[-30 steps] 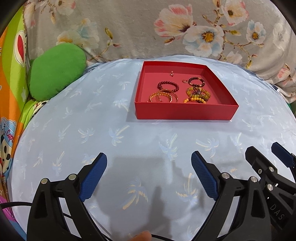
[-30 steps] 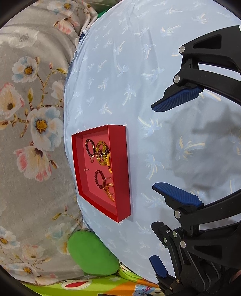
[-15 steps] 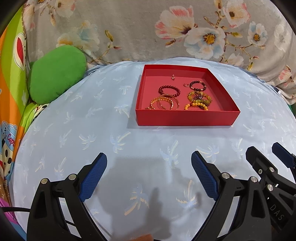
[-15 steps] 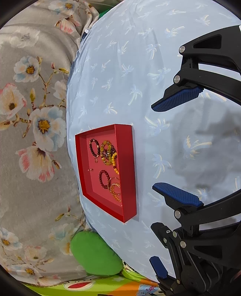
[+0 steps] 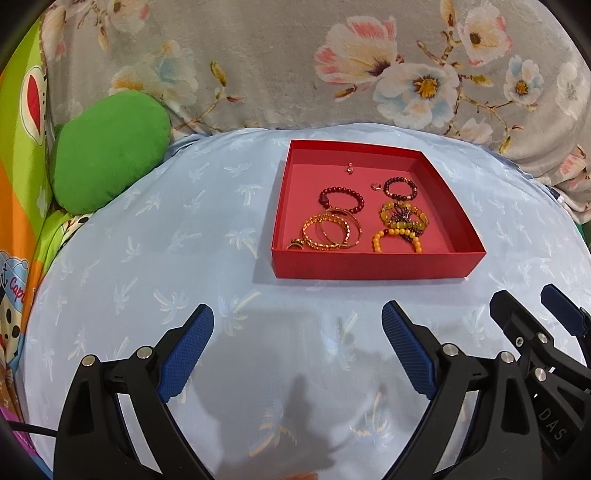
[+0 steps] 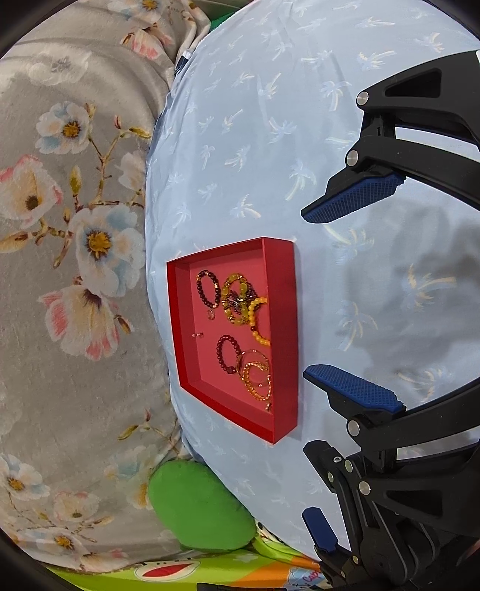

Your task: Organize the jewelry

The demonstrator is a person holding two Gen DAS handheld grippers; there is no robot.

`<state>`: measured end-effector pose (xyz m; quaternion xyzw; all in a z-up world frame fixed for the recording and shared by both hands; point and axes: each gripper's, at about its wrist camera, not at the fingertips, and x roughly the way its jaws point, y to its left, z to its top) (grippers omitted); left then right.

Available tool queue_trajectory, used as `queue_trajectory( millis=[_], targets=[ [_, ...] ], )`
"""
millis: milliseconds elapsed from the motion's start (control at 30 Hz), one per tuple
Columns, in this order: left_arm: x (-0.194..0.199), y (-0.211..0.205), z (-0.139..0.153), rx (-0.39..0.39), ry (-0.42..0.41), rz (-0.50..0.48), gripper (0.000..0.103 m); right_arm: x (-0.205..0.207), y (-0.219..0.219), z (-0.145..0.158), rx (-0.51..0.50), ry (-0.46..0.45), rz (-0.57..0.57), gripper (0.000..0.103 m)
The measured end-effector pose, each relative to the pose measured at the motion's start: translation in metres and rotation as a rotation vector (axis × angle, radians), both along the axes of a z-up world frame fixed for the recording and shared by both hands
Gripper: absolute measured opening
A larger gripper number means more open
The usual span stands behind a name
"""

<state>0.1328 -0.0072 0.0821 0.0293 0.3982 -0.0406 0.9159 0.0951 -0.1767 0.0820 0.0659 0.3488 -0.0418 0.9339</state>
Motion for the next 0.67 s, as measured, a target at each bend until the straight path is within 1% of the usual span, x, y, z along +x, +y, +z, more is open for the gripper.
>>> queue_trajectory(
  millis=[333,667],
  targets=[
    [0.015,-0.003,-0.001,0.014,-0.002,0.01,0.088,0.013,-0.001,0.0,0.001,0.005,0.001,0.076],
    [0.018,-0.006,-0.002,0.014,0.008,0.0,0.087,0.02,-0.006,-0.003,0.004,0.009,-0.006,0.076]
  ],
)
